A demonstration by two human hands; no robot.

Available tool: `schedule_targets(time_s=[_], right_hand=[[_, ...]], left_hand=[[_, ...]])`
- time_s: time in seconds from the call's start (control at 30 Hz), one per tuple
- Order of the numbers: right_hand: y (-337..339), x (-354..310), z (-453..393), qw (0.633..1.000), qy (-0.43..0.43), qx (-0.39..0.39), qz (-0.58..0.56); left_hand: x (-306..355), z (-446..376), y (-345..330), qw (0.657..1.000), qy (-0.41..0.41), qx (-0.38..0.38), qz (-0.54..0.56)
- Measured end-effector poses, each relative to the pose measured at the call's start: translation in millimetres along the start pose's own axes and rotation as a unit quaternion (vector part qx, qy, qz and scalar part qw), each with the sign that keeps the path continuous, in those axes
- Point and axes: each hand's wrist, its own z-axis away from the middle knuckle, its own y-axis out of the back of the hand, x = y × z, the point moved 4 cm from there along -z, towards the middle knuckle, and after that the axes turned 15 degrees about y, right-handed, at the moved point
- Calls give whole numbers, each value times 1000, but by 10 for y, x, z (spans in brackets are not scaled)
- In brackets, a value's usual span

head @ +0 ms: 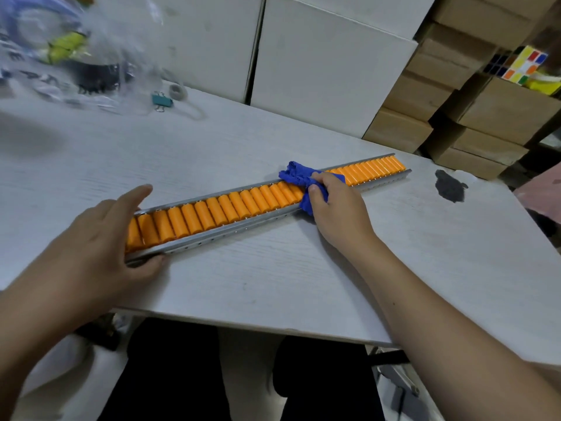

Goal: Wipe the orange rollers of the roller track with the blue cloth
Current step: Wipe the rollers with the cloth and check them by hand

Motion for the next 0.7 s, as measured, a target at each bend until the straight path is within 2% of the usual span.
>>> schedule_targets(time_s=[0.3,0.47,0.7], right_hand=[[-174,-600,134,998,49,-22,-24],[-256,-971,230,995,82,-43,-43],[-451,-1411,319,984,155,-65,-59]], left_hand=[[-12,93,33,999,-8,5,41],[-40,82,-16,994,2,1,108],[-113,176,-16,984,-37,6,177]])
